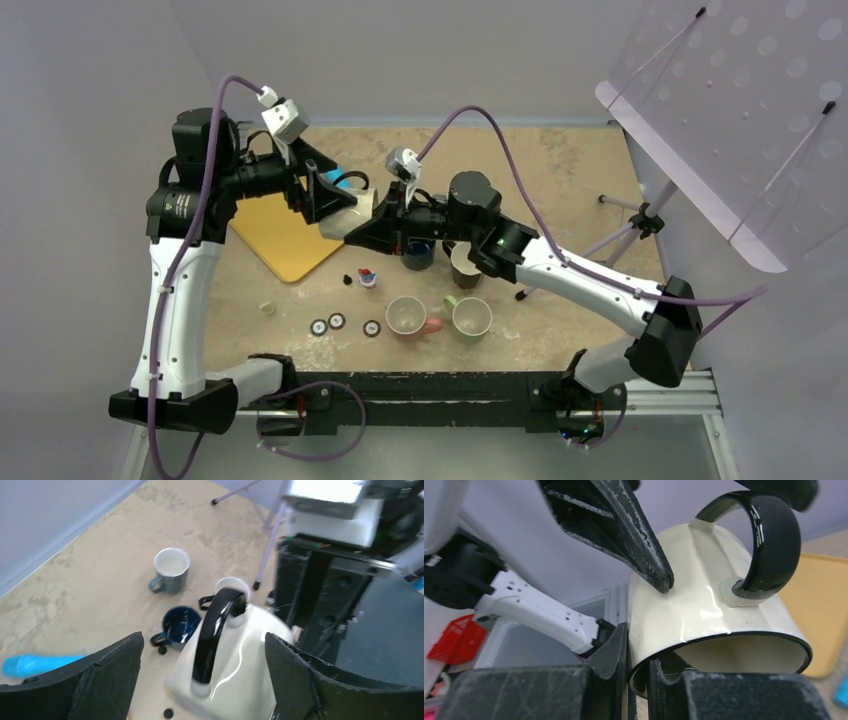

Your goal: Turn the mug right side up

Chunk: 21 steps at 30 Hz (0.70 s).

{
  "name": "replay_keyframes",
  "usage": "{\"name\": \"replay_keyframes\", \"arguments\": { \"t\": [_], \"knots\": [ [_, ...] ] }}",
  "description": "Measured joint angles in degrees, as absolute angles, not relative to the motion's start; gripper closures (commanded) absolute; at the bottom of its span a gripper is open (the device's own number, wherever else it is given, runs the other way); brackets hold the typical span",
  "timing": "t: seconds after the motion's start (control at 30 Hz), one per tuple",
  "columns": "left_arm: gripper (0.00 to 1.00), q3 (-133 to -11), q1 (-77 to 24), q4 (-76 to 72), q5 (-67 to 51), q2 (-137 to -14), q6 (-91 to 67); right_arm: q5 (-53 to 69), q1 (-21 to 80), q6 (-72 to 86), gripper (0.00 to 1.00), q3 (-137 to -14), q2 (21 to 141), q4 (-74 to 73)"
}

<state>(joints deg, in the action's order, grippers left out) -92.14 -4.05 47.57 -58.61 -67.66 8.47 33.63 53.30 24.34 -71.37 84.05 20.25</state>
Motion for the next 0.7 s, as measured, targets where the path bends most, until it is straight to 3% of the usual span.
{"name": "replay_keyframes", "arguments": {
  "t": [0.2, 0.43, 0.7],
  "knots": [
    [0.0, -90.04, -3.75, 50.37, -38.0, -67.37, 10.15, 9.23, 54.26, 11.97, 1.0, -77.49, 81.08, -6.81],
    [0.0, -74.46, -2.0, 42.83, -16.49, -67.37, 9.56, -19.75, 49.6, 8.95, 1.0, -86.48, 86.87, -37.93],
    [0.0, -69.06, -1.96, 39.2, -13.41, -69.49, 8.54, -25.8, 36.56, 8.6, 1.0, -84.93, 93.49, -49.3]
  ]
}}
